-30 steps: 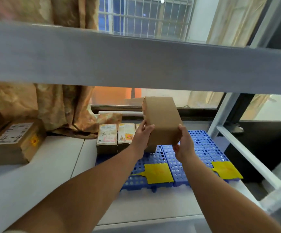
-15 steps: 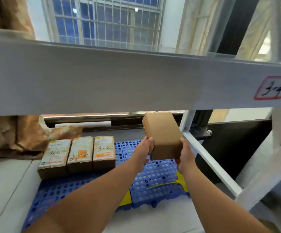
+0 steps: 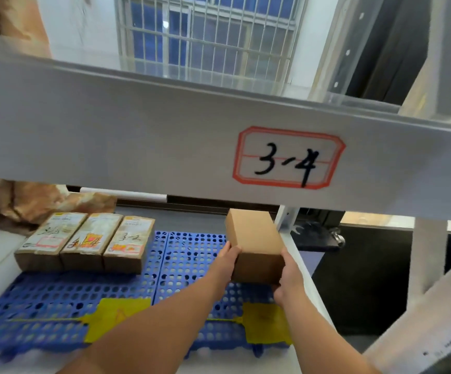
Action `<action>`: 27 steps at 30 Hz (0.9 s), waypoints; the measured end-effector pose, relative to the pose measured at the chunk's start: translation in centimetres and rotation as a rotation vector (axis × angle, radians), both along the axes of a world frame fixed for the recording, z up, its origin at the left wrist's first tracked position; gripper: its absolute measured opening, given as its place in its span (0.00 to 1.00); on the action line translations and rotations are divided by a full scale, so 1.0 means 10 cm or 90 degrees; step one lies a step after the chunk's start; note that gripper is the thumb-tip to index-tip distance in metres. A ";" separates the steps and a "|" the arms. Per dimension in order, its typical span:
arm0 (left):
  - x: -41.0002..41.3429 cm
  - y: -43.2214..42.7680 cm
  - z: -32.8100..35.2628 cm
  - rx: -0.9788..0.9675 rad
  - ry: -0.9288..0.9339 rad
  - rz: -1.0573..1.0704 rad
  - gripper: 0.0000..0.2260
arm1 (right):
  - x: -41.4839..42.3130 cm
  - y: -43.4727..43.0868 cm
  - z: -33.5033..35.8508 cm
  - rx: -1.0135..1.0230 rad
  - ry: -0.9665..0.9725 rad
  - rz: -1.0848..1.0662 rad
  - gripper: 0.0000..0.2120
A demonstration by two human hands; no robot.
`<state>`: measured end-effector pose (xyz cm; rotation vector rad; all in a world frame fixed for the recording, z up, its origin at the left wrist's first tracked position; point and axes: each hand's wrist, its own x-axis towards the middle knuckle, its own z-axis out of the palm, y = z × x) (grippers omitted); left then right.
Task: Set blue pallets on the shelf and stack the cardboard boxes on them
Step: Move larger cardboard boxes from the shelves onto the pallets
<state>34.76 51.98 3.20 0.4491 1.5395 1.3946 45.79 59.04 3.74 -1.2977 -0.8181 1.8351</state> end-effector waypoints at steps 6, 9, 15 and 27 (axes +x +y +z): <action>0.04 0.15 -0.09 -0.055 0.082 -0.027 0.27 | 0.12 0.15 -0.11 -0.020 -0.024 0.032 0.21; 0.05 0.20 -0.09 -0.072 0.117 -0.034 0.27 | 0.14 0.15 -0.10 -0.015 -0.051 0.040 0.20; 0.01 0.21 -0.07 -0.097 0.182 -0.047 0.25 | -0.01 0.13 -0.08 0.147 -0.210 -0.096 0.18; -0.59 -0.42 0.16 -0.115 0.862 -0.018 0.17 | -0.87 -0.57 0.25 0.715 -0.413 0.130 0.12</action>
